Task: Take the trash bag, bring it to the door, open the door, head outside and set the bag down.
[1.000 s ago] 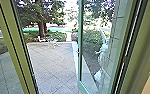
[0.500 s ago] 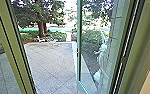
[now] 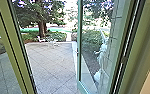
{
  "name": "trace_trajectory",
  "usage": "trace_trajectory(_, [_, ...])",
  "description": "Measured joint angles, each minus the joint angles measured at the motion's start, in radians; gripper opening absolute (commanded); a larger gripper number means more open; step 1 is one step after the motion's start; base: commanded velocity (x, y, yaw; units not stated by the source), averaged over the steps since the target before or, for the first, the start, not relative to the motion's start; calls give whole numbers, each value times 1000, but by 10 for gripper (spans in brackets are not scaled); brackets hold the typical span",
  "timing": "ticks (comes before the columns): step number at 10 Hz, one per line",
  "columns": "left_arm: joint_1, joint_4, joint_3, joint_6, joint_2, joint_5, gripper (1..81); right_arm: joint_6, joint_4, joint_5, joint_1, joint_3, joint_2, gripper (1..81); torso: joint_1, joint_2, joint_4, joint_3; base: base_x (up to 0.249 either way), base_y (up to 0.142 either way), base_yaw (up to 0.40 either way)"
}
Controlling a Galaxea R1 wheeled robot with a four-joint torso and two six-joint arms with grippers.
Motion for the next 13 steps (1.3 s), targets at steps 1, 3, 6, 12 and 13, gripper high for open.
trace_trajectory(1, [0, 0, -3, 0, 0, 0, 10, 1, -5, 0, 0, 0, 0, 811, 0, 0, 0, 0, 0, 0, 0])
trace_trajectory(3, [5, 0, -3, 0, 0, 1, 10, 2, -9, 2, -4, 0, 0, 811, -1, 0, 0, 0, 74, 0, 0])
trace_trajectory(6, [-2, 0, -3, 0, 0, 1, 10, 1, -13, 2, -8, 0, 0, 811, -1, -1, 0, 0, 77, 0, 0])
trace_trajectory(12, [2, 0, -3, 0, 0, 0, 10, 5, -12, 2, -11, 0, 0, 811, -2, -1, 0, 0, 86, 0, 0])
trace_trajectory(13, [3, 0, -3, 0, 0, 0, 10, 5, -12, 2, -11, 0, 0, 811, -2, -1, 0, 0, 94, 0, 0])
